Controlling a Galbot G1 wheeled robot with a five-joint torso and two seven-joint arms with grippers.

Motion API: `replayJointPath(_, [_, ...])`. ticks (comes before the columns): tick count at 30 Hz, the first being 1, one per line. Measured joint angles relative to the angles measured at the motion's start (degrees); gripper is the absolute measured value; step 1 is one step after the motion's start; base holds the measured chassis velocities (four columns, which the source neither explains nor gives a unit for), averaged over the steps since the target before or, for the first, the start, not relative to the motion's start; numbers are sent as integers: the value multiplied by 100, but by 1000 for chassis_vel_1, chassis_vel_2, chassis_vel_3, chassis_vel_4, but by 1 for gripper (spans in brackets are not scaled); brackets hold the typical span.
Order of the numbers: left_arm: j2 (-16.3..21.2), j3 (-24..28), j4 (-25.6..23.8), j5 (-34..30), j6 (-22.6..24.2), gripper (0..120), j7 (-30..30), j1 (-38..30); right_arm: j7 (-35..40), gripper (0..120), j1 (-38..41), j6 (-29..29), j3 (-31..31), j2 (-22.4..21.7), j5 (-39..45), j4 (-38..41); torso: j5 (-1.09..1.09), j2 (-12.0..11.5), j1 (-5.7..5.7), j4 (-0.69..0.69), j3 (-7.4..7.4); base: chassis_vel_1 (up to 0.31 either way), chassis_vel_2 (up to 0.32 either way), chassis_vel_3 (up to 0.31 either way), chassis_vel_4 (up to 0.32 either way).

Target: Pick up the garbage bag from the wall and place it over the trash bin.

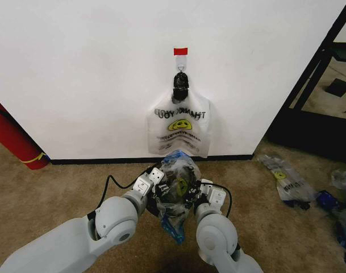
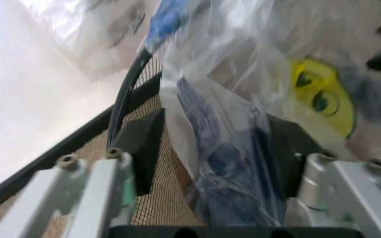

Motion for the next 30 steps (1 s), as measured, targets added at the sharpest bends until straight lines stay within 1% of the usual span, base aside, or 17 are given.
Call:
replayJointPath(2, [-4, 5, 39, -10, 23, 42, -1, -1, 0, 1, -6, 0, 3, 6, -11, 5, 0, 0, 0, 0, 0, 0, 0, 0, 0])
replayJointPath(5, [-38, -43, 101, -58, 36, 27, -30, -2, 0, 1, -16, 0, 6, 30, -40, 10, -1, 0, 0, 1, 0, 0, 0, 0, 0])
replayJointPath(8, [-47, -102, 100, -85, -1, 16, -43, 1, -2, 1, -24, 0, 9, 39, -62, 10, 0, 0, 0, 0, 0, 0, 0, 0, 0])
replayJointPath(9, [-47, -102, 100, -85, -1, 16, -43, 1, -2, 1, -24, 0, 9, 39, -62, 10, 0, 0, 0, 0, 0, 0, 0, 0, 0])
replayJointPath(12, [-51, -159, 83, -130, -60, 2, -82, 7, -9, 1, -38, 2, 13, 49, -87, 1, 0, 0, 0, 0, 0, 0, 0, 0, 0])
replayJointPath(13, [-62, -192, 95, -154, -72, 0, -101, 11, -12, 1, -41, 2, 13, 55, -90, 1, 0, 0, 0, 0, 0, 0, 0, 0, 0])
replayJointPath(19, [-65, -419, 127, -338, -87, 0, -178, 86, -22, 1, -54, 10, 26, 61, -91, -3, 0, 0, 0, 0, 0, 0, 0, 0, 0])
replayJointPath(23, [-34, -734, 57, -540, -90, 0, -234, 171, -82, 1, -68, 36, 45, 67, -91, -17, -1, 0, 0, 0, 0, 0, 0, 0, 0])
replayJointPath(27, [173, -1142, -16, -846, -87, 0, -246, 214, -195, 1, -120, 65, 57, 16, -82, 30, 0, 0, 0, 0, 0, 0, 0, 0, 0])
replayJointPath(29, [288, -1216, -13, -903, -87, 0, -237, 227, -225, 1, -134, 75, 54, -4, -81, 55, -1, 0, 0, 0, 0, 0, 0, 0, 0])
replayJointPath(30, [288, -1216, -13, -903, -87, 0, -237, 227, -225, 1, -134, 75, 54, -4, -81, 55, -1, 0, 0, 0, 0, 0, 0, 0, 0])
